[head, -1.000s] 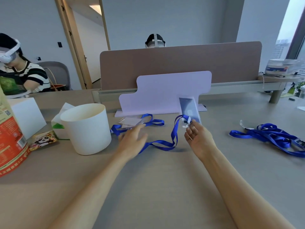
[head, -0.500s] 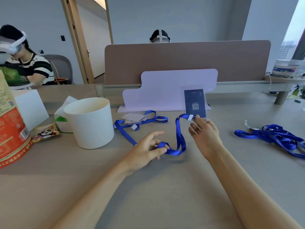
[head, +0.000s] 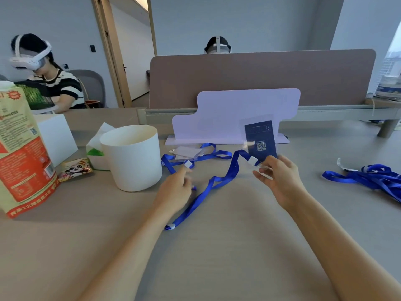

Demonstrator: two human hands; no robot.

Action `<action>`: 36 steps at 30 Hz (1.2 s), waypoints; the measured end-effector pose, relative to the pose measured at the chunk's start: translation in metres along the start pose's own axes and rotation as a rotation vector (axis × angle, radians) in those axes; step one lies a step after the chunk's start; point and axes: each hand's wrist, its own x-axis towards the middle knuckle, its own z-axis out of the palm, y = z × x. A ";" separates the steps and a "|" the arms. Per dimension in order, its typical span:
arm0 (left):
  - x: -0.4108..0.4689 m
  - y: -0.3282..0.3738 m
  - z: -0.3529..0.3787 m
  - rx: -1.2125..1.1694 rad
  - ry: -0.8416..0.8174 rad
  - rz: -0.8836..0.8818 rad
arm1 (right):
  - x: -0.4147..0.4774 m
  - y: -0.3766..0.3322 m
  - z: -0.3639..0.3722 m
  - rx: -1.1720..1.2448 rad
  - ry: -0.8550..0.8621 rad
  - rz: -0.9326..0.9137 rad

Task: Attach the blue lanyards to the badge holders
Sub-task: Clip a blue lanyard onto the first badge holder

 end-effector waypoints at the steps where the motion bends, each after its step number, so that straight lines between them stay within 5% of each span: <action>1: 0.003 -0.007 0.001 0.088 0.012 0.019 | 0.000 0.000 0.001 -0.017 -0.008 0.004; 8: 0.037 0.005 0.017 0.224 -0.089 -0.017 | -0.005 0.011 0.009 -0.238 -0.005 -0.051; 12: 0.018 0.012 0.008 -0.426 0.071 -0.070 | -0.010 0.009 0.006 -0.373 -0.028 -0.117; 15: -0.016 0.014 -0.005 -0.726 -0.064 -0.035 | -0.017 0.007 0.011 -0.512 -0.068 -0.195; 17: -0.032 0.015 -0.008 -0.744 -0.148 0.037 | -0.023 0.008 0.018 -0.654 -0.096 -0.273; 23: -0.034 0.027 -0.008 -0.714 -0.013 0.061 | -0.042 0.017 0.033 -0.917 -0.188 -0.540; 36: -0.026 0.028 -0.017 -0.891 0.235 -0.084 | -0.029 0.020 0.024 -1.079 -0.204 -0.652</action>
